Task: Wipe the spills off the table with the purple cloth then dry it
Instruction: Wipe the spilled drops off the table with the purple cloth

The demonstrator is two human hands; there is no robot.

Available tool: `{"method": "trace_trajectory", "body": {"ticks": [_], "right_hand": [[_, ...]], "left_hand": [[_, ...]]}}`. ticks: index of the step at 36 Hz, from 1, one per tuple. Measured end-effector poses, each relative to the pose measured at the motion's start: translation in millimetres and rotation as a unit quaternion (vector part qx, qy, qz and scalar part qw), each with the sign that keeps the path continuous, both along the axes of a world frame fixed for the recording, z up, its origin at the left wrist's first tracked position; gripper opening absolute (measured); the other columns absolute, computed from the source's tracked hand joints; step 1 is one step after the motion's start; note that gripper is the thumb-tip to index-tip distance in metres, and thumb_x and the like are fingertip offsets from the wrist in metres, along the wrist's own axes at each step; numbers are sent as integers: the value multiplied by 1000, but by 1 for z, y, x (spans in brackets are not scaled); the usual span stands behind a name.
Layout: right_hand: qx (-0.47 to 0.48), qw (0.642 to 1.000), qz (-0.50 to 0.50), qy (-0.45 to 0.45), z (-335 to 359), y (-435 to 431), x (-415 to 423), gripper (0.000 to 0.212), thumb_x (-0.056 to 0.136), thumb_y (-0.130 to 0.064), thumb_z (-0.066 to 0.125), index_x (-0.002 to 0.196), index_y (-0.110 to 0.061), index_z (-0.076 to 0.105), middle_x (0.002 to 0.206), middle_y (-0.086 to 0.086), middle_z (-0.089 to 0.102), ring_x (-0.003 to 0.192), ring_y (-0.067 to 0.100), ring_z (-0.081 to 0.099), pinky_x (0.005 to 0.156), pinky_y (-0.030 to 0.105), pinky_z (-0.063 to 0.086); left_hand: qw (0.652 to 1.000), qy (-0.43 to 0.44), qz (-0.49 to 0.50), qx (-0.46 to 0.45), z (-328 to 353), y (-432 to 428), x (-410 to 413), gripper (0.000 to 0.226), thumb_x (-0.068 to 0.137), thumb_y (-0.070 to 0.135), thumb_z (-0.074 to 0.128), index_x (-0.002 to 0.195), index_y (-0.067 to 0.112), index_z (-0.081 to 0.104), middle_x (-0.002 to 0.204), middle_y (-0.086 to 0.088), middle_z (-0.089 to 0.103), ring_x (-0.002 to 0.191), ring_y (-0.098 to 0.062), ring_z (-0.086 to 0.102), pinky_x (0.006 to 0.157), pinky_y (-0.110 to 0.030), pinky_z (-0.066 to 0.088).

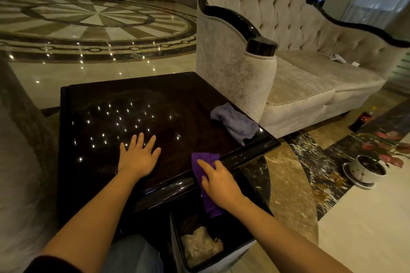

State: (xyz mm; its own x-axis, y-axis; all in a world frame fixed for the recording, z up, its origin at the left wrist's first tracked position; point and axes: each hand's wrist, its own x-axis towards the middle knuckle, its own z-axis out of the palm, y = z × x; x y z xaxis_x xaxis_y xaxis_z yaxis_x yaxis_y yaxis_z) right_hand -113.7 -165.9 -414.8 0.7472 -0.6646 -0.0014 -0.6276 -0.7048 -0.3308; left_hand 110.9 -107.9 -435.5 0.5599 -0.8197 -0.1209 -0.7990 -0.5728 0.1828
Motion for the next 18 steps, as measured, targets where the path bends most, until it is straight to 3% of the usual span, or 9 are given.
{"method": "trace_trajectory", "body": {"ticks": [5, 14, 18], "right_hand": [[-13, 997, 76, 15, -4, 9, -13, 45, 92, -16, 40, 137, -23, 36, 131, 18, 41, 119, 31, 42, 98, 35, 40], [-36, 977, 146, 152, -10, -1, -51, 41, 91, -19, 40, 132, -24, 43, 125, 16, 45, 118, 27, 39, 93, 38, 38], [25, 995, 70, 71, -10, -15, -67, 38, 91, -18, 43, 127, -29, 49, 123, 8, 50, 115, 24, 45, 93, 31, 37]], "left_hand": [[1000, 1, -2, -1, 0, 0, 0, 56, 95, 51, 14, 146, 30, 3, 157, -8, -3, 144, -26, -5, 115, -51, 0], [1000, 8, 1, -3, 4, 0, -1, 56, 95, 50, 16, 146, 29, 6, 157, -9, -2, 144, -27, -4, 115, -52, 1], [999, -15, -3, -47, 9, 2, -7, 51, 97, 43, 23, 145, 25, 19, 156, -12, 9, 144, -29, 5, 115, -49, 8]]}}
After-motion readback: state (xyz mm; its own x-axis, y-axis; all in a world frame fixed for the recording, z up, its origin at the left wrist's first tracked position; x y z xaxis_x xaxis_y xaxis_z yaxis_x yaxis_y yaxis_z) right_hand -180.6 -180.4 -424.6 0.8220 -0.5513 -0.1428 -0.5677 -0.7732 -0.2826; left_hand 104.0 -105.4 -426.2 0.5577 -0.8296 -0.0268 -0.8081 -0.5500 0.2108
